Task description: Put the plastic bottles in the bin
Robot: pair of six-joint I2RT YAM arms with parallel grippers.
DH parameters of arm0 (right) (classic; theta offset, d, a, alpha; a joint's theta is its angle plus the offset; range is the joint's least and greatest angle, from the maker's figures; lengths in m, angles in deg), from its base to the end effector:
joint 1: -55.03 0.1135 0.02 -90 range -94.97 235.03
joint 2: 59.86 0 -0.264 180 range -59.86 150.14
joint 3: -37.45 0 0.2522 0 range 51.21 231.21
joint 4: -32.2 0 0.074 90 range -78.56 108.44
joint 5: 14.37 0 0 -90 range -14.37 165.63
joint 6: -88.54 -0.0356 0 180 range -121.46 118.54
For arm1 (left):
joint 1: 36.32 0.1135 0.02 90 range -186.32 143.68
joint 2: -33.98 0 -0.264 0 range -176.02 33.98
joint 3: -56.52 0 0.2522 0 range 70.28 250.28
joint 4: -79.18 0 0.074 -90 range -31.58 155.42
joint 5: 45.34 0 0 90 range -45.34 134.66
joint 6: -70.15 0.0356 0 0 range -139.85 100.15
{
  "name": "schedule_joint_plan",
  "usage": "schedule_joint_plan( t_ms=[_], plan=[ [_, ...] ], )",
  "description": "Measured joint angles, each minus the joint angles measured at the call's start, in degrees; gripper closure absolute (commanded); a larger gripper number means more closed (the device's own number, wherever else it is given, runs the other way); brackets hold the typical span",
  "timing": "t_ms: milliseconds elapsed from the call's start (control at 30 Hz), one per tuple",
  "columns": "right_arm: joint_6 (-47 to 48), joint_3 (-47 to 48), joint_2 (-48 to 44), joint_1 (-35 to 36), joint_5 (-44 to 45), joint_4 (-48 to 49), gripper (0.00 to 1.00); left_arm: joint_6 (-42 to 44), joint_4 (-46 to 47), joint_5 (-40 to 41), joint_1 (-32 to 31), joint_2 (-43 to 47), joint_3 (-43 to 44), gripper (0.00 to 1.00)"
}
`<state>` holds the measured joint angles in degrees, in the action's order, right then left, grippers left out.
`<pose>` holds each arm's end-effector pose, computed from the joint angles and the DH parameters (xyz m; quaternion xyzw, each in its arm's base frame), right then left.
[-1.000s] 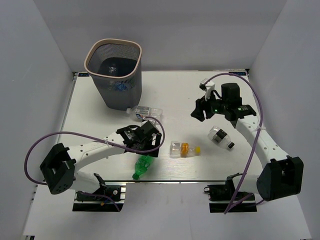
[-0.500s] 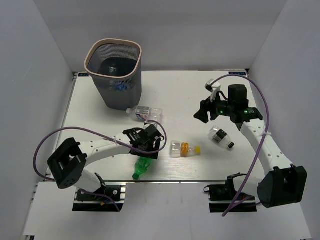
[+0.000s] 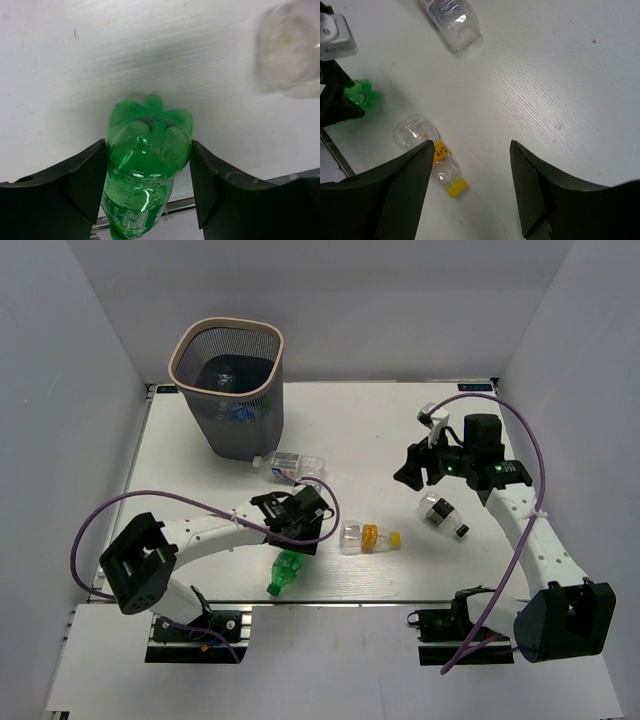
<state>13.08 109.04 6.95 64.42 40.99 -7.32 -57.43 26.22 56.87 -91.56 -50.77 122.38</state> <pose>0.2456 0.0611 0.3183 -0.3104 0.7988 0.2436 0.4541 0.1592 -0.2162 0.1914 0.1341 0.9728 -0.0412 0.1842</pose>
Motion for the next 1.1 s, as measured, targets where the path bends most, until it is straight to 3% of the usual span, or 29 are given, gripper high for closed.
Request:
schedule_joint_plan(
  t_ms=[167,400,700,867,1100],
  plan=[
    [1.01,-1.14,-1.27,-0.59,-0.04,-1.44,0.32,2.91,-3.02,0.96,0.00,0.02,10.23,0.87],
    [1.20,-2.86,-1.86,-1.51,-0.04,-1.95,0.32,9.35,-3.45,3.98,0.61,-0.09,34.80,0.88],
    [2.64,-5.44,-2.71,-2.10,0.07,-2.56,0.35,19.67,3.69,18.99,9.09,-7.58,65.26,0.86],
    [4.17,-7.58,-5.01,-2.36,0.35,-2.82,0.35,23.76,8.26,24.79,17.29,-13.07,73.88,0.86],
    [5.73,-8.07,-6.05,-3.06,0.42,-2.82,0.35,27.10,15.47,31.39,26.75,-14.43,71.78,0.84]
  ],
)
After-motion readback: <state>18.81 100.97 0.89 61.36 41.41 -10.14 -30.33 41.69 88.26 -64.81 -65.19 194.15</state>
